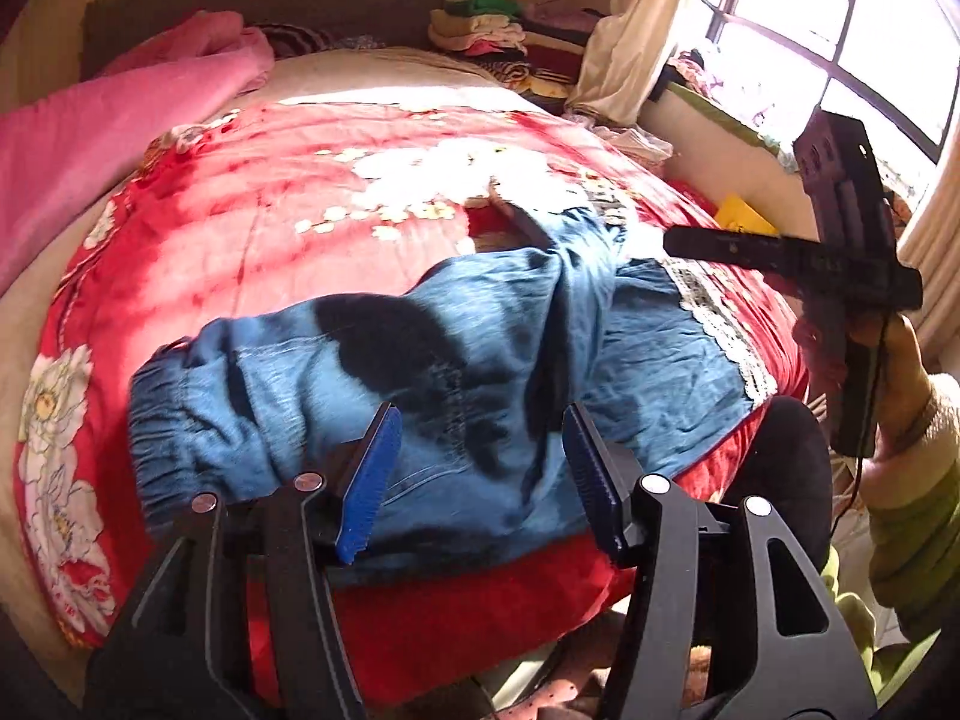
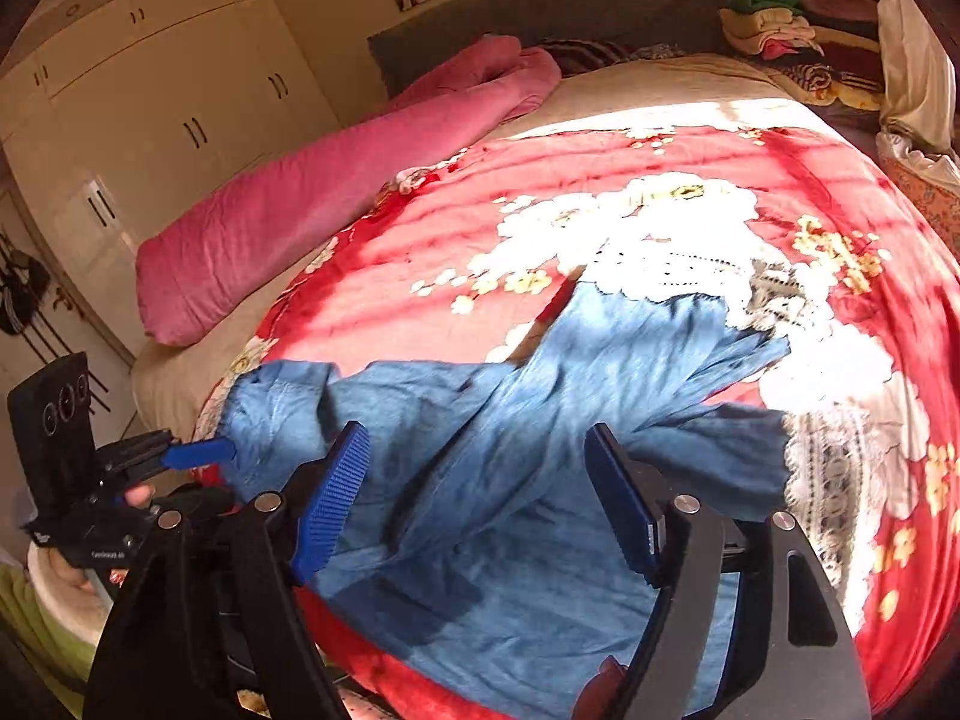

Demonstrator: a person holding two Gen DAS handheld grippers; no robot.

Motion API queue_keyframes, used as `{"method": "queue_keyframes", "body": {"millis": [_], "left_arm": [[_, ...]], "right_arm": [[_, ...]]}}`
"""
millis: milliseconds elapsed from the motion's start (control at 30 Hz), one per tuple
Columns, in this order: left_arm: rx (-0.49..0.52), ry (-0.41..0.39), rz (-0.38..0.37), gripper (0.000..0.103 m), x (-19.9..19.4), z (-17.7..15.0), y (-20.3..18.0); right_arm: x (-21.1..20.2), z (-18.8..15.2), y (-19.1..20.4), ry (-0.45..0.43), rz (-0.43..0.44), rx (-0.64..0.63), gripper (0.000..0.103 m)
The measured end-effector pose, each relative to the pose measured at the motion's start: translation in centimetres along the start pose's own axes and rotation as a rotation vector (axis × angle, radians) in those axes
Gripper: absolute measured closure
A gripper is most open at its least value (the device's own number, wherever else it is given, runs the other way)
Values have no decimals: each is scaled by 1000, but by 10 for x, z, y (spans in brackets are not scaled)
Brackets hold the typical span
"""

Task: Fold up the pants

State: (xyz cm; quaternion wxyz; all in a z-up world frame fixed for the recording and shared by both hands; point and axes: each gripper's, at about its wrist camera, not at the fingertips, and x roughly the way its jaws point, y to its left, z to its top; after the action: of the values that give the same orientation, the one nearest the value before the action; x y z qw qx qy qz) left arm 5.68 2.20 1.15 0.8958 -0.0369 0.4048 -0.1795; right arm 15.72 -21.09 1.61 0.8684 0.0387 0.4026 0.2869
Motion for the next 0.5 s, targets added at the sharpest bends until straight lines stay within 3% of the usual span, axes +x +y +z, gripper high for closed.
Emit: {"method": "queue_keyframes", "body": {"millis": [200,500], "left_arm": [[18,69,-121,55,58,15,-36],[-38,139,-102,90,108,16,-33]], "right_arm": [[29,51,-20,38,-98,-34,20],[132,103,-26,218,-265,-138,19]]}}
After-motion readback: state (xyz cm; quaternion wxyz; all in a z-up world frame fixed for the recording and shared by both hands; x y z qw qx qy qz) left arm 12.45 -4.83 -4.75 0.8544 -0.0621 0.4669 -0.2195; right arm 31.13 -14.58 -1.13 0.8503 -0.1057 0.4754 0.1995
